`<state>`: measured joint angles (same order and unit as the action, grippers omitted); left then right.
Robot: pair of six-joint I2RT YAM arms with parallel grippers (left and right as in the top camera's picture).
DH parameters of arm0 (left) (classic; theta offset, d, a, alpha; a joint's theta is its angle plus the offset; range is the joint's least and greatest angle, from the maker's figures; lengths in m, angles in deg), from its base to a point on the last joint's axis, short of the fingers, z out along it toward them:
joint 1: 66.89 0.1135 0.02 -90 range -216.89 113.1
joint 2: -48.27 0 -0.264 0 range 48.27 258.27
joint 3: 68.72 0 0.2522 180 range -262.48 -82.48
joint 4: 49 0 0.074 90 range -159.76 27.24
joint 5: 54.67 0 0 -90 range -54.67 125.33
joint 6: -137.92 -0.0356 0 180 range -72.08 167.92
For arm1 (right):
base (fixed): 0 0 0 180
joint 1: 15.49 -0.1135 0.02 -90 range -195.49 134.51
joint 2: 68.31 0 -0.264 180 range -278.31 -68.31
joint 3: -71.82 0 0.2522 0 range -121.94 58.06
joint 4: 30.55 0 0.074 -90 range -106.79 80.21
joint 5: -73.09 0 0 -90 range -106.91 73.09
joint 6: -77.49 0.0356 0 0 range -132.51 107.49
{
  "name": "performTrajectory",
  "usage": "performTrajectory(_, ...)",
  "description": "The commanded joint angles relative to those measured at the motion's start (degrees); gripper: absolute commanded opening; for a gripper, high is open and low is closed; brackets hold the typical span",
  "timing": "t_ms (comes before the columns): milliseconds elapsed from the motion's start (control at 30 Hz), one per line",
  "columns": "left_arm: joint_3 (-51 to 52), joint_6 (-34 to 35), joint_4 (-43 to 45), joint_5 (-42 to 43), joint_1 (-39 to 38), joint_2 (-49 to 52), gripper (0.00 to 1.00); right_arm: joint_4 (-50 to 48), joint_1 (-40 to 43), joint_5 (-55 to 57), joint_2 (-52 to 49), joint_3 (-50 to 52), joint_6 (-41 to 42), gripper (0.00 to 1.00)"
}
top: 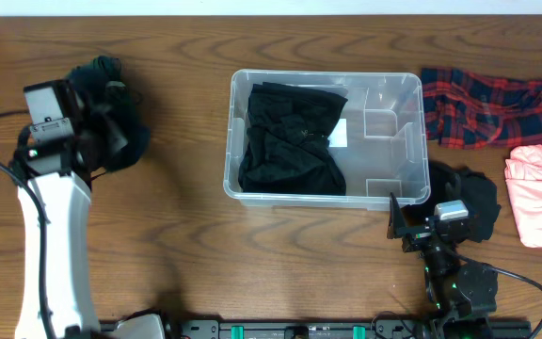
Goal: Pack container
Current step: 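Grasp the dark teal shirt and lift it over the container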
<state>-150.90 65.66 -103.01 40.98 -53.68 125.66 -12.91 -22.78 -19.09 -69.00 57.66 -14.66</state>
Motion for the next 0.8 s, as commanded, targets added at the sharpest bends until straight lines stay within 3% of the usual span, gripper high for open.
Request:
performTrajectory(0,-0.1,-9.1,3.5,11.8,-4.4,-3.4,0.06,0.2,0.5,-0.4,0.3,0.1,-0.7,0.99)
performTrajectory(200,-0.1,-16.3,12.5,22.4,-16.2,-6.0,0.06,0.2,0.5,-0.4,0.3,0.1,-0.7,0.99)
performTrajectory(467,-0.1,-32.3,19.9,23.3,-35.1,-4.6,0.06,0.2,0.5,-0.4,0.3,0.1,-0.7,0.99)
performTrajectory(600,-0.1,-30.8,25.5,21.9,-42.3,-2.3,0.06,0.2,0.5,-0.4,0.3,0.1,-0.7,0.99)
performTrajectory(767,-0.1,-21.8,32.4,9.5,-48.3,1.8,0.06,0.2,0.5,-0.4,0.3,0.1,-0.7,0.99)
